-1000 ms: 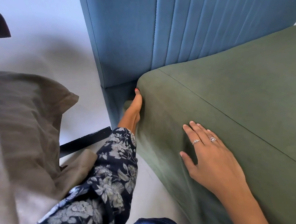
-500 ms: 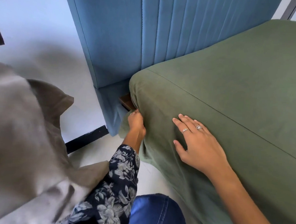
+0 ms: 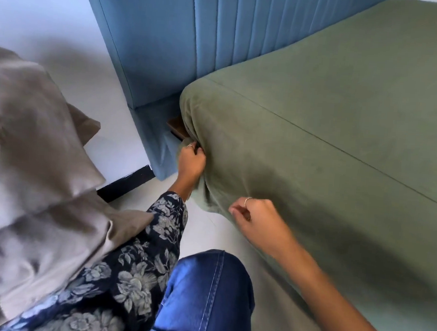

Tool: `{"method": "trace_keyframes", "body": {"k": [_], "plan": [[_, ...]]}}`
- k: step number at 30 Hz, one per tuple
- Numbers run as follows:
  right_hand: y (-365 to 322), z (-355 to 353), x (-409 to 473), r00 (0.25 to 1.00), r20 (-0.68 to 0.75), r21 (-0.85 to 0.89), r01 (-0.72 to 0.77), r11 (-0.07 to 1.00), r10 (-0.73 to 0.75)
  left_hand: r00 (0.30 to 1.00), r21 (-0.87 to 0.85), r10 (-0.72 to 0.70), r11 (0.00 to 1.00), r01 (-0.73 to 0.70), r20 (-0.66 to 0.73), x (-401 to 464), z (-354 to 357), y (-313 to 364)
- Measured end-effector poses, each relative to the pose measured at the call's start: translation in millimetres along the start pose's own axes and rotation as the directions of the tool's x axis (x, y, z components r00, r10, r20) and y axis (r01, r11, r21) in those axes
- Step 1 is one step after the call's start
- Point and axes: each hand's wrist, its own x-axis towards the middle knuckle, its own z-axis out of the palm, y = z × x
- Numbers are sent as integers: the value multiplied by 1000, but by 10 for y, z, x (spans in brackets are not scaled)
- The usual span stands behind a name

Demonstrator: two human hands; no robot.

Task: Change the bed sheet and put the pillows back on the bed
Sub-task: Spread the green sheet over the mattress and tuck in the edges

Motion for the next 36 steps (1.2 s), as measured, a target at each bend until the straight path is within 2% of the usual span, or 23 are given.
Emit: {"method": "trace_keyframes", "body": {"k": [1, 2, 5, 8, 11, 14, 17, 20, 22, 25, 27, 28, 30, 34, 36], "plan": [[47, 90, 23, 996, 56, 61, -73, 995, 70, 1000, -7, -24, 1000, 25, 13, -20, 3, -15], [87, 166, 62, 992, 76, 52, -102, 993, 98, 997, -14, -71, 997, 72, 37, -65, 8, -19], [104, 357, 147, 980, 156, -119, -108, 987, 126, 975, -43, -188, 980, 194, 114, -150, 68, -64], [57, 504, 145, 979, 177, -248, -59, 967, 105, 985, 90, -169, 982, 167, 17, -165, 115, 11], [19, 655, 137, 982, 154, -164, -84, 983, 110, 987, 117, -150, 981, 157, -65, -168, 148, 154], [-14, 775, 156, 991, 107, -70, -75, 995, 82, 968, 21, -237, 971, 239, -83, -173, 144, 250], [-53, 807, 223, 999, -15, -64, -32, 997, 31, 954, -153, -281, 952, 264, -101, -166, 148, 315], [-66, 808, 279, 996, -88, -63, -32, 998, 26, 944, -276, -324, 914, 296, -63, -210, 175, 444], [-48, 810, 295, 983, -184, -139, -11, 990, -15, 920, -417, -391, 841, 345, -27, -205, 200, 468], [0, 845, 313, 947, -287, -255, 72, 964, -147, 868, -696, -476, 575, 430, 143, -195, 163, 462], [-20, 841, 339, 927, -310, -302, 116, 946, -212, 847, -780, -464, 416, 467, 260, -202, 113, 455], [-45, 826, 362, 914, -326, -335, 125, 934, -239, 842, -789, -453, 382, 481, 293, -213, 87, 469], [-72, 819, 410, 901, -344, -407, 111, 907, -265, 838, -775, -433, 381, 504, 332, -246, 41, 516], [-26, 839, 503, 939, -318, -387, -1, 922, -133, 841, -745, -420, 425, 515, 342, -238, 17, 530], [3, 836, 513, 948, -294, -388, -4, 922, -120, 835, -763, -432, 393, 514, 340, -222, 24, 490]]}}
